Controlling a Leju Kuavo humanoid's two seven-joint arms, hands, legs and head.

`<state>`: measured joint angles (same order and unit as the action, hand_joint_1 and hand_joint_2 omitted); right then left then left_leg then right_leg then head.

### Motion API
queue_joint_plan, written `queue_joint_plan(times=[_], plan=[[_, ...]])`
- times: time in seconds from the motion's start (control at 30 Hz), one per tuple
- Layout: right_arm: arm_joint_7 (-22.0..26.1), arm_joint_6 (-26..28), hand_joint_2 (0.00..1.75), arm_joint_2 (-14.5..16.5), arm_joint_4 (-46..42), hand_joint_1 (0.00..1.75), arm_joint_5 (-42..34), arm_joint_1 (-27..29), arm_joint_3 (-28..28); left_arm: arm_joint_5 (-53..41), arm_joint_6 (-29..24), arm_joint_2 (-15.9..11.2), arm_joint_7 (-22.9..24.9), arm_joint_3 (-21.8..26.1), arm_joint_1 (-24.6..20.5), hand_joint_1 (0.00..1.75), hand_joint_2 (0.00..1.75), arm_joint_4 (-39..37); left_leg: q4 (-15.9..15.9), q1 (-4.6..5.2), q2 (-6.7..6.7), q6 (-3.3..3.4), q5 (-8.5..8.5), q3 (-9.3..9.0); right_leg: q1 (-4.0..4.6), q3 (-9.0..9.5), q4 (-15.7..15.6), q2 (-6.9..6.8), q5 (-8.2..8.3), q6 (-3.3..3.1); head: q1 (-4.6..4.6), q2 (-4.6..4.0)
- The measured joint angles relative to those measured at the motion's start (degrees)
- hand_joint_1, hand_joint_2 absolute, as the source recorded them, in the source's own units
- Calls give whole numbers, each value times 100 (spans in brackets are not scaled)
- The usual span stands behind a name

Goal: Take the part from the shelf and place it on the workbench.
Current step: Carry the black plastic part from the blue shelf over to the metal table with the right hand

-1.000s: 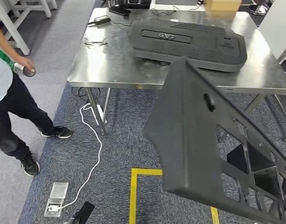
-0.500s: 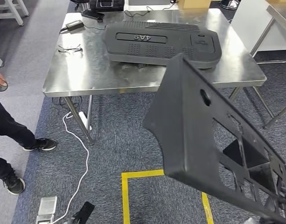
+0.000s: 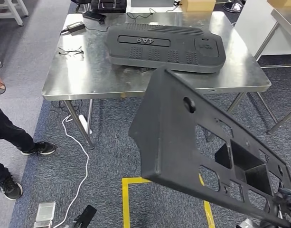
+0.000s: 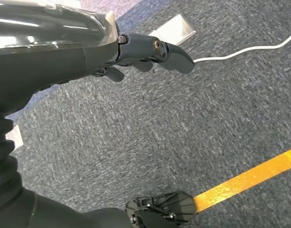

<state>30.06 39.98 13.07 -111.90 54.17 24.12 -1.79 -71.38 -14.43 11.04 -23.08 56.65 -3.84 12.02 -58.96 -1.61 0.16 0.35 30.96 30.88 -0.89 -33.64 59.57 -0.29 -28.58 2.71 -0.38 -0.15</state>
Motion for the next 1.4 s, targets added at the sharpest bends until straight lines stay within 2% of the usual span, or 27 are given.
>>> queue_joint_plan(times=[0.1,0.17,0.23,0.37,0.43,0.53,0.57,0.63,0.67,0.7,0.77,0.8,0.83,0.87,0.9,0.93,0.97,1.0,1.03,1.07,1.1,1.17,1.23,1.3,1.33,1.37,1.4], plan=[[-3,1,175,-3,13,175,8,2,3,-2,1,-1,-1,0,-5,0,175,0,29,14,5,-39,-1,-14,29,-1,-74,29,-1,-79,-2,0],[-15,2,175,-7,27,175,19,-2,6,-3,3,-3,-2,0,-7,0,175,0,105,20,14,3,-22,-60,24,9,-127,49,10,-142,-9,-1],[-23,2,175,-9,40,175,27,-9,8,-2,11,-4,-4,0,-9,0,175,0,159,21,18,69,-37,-100,20,27,-154,56,12,-169,-15,0],[-26,2,175,-9,55,175,48,-9,9,-2,17,-4,-7,0,-9,0,175,0,207,6,18,64,-44,-133,50,37,-152,57,-12,-215,-17,0],[-26,2,175,-9,62,175,56,-9,9,-2,17,-4,-7,0,-9,0,175,0,217,-6,18,23,-48,-136,66,39,-151,56,-17,-230,-15,0],[-25,2,175,-8,67,175,58,-9,9,-2,17,-6,-7,0,-8,0,175,0,223,-25,18,-118,-41,-138,71,42,-157,53,-10,-230,-14,1],[-25,2,175,-8,66,175,58,-9,9,-2,17,-8,-7,0,-8,0,175,0,244,-20,19,-119,-48,-146,65,53,-180,52,3,-219,-15,1],[-27,3,175,-8,58,175,57,-4,11,-3,17,1,-7,0,-7,0,175,0,420,-53,30,-67,-131,-248,51,90,-215,48,5,-182,-13,1],[-26,4,175,-9,54,175,57,-5,11,-3,16,6,-7,0,-10,0,175,0,536,-75,41,-45,-183,-320,53,66,-133,49,-56,-156,-9,1],[-25,5,175,-11,51,175,56,-6,13,-4,15,10,-6,0,-14,0,175,0,624,-106,52,-46,-222,-386,46,-16,62,48,-164,-125,2,1],[-22,7,175,-17,54,175,52,-2,13,-4,14,9,-5,0,-16,0,175,0,661,-128,68,-61,-217,-445,-3,-341,707,47,-430,-33,18,1],[-23,6,175,-20,59,175,49,6,13,-4,14,9,-5,0,-12,0,175,0,656,-148,68,-86,-197,-466,-43,-493,974,45,-485,22,21,0],[-23,6,175,-23,63,175,46,12,11,-4,15,10,-5,0,-5,0,175,0,650,-176,68,-124,-168,-494,-88,-571,1076,42,-442,81,21,1],[-23,5,175,-26,67,175,44,14,10,-4,15,11,-6,0,1,0,175,0,635,-216,65,-174,-129,-528,-134,-545,966,37,-290,147,20,1],[-23,5,175,-29,69,175,42,13,9,-5,16,11,-6,0,4,0,175,0,606,-264,61,-233,-78,-567,-185,-419,660,25,-63,220,21,0],[-23,5,175,-31,73,175,39,9,10,-5,16,5,-7,0,4,0,175,1,571,-295,56,-302,-19,-596,-215,-272,348,18,81,300,28,1],[-20,4,175,-32,74,175,34,3,11,-7,17,-2,-8,0,1,0,175,0,521,-315,51,-373,43,-608,-234,-154,91,24,165,322,56,0],[-17,3,175,-33,75,175,27,5,12,-8,18,-8,-10,0,-5,0,175,0,486,-313,48,-432,89,-607,-240,-99,-36,34,162,273,66,0],[-15,1,175,-33,77,175,17,7,10,-9,18,-14,-12,0,-10,0,175,0,473,-297,48,-474,116,-602,-229,-104,-30,51,86,189,67,1],[-12,1,175,-33,74,175,10,12,9,-11,19,-15,-14,0,-12,0,175,-1,472,-292,49,-497,125,-604,-225,-126,-8,67,56,68,63,1],[-11,0,175,-33,72,175,3,16,7,-11,20,-10,-15,0,-14,0,175,-1,487,-296,50,-507,129,-613,-211,-138,23,73,24,-26,34,1],[-7,3,175,-31,63,175,-7,15,7,-11,22,-3,-15,0,-28,0,175,-2,291,-304,50,-476,245,-540,-175,-114,40,76,-22,-132,11,1],[-2,6,175,-28,54,175,-14,11,10,-11,25,2,-15,0,-40,0,175,-2,-449,-234,49,-376,552,-153,-127,-67,32,68,-62,-212,-10,0],[5,7,175,-28,51,175,-15,8,12,-11,27,2,-15,0,-23,0,175,-2,-1340,-118,48,-260,805,397,-50,-24,31,72,-107,-281,-17,1],[10,7,175,-28,51,175,-16,10,11,-11,28,2,-15,0,-8,0,175,-2,-1563,-63,46,-193,791,584,-5,9,31,85,-132,-314,-17,1],[17,7,175,-28,51,175,-18,12,11,-13,28,2,-15,0,2,0,175,-2,-1568,-6,43,-112,661,672,41,52,31,102,-161,-342,-18,2],[32,7,175,-28,51,175,-23,13,11,-14,27,2,-16,0,5,0,175,-2,-1360,58,35,-11,424,661,84,108,31,121,-193,-364,-18,1]])
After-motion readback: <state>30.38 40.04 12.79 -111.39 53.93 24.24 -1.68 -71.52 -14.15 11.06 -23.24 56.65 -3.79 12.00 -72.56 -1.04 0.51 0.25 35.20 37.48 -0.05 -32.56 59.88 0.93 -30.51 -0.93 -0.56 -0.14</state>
